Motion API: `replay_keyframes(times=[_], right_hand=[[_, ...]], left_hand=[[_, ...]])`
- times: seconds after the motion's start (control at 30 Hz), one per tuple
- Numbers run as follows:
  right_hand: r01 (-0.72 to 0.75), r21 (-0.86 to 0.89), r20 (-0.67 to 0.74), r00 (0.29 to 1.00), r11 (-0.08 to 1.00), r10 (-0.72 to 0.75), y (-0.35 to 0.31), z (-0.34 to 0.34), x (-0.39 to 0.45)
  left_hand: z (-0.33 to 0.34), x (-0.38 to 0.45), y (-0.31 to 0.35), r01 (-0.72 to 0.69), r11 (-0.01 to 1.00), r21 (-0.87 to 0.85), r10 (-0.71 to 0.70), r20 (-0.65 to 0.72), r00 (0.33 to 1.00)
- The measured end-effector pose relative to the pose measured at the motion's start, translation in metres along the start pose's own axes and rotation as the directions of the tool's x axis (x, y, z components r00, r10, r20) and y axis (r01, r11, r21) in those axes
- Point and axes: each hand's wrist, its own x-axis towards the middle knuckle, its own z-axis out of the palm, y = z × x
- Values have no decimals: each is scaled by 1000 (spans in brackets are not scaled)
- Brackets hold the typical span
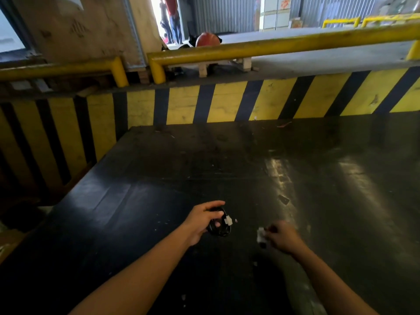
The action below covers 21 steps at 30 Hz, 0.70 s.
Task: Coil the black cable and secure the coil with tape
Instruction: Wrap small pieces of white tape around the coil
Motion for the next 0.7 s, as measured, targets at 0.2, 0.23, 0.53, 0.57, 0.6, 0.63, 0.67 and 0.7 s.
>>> replay_keyframes(times=[0.2, 0.23, 0.53, 0.57, 0.6, 0.63, 0.67, 0.7], right_hand=[[183, 609, -139, 983, 772, -123, -92, -80, -8], [236, 613, -163, 972, 754, -172, -104, -91, -11], [480, 450, -322, 874, 753, -364, -166, -134, -20], [491, 428, -331, 866, 758, -374, -169, -135, -18], [503, 414, -337, 859, 759, -385, -172, -136, -17], [514, 405, -341, 852, 757, -396, -174, -137, -16], [522, 399, -342, 848, 754, -406, -176, -137, -15], [530, 396, -343, 843, 750, -414, -177, -138, -14]], left_hand=[[5, 4, 47, -125, 979, 162, 112, 85, 990], [5, 4, 57, -140, 977, 159, 124, 107, 986], [18, -8, 144, -297, 955, 13, 275, 335, 901], [19, -9, 149, -313, 950, 5, 292, 345, 892], [20, -9, 154, -331, 944, 6, 308, 348, 885], [20, -9, 158, -349, 937, 18, 321, 346, 881], [20, -9, 161, -362, 931, 37, 329, 341, 881], [19, -8, 164, -372, 926, 55, 334, 335, 881]])
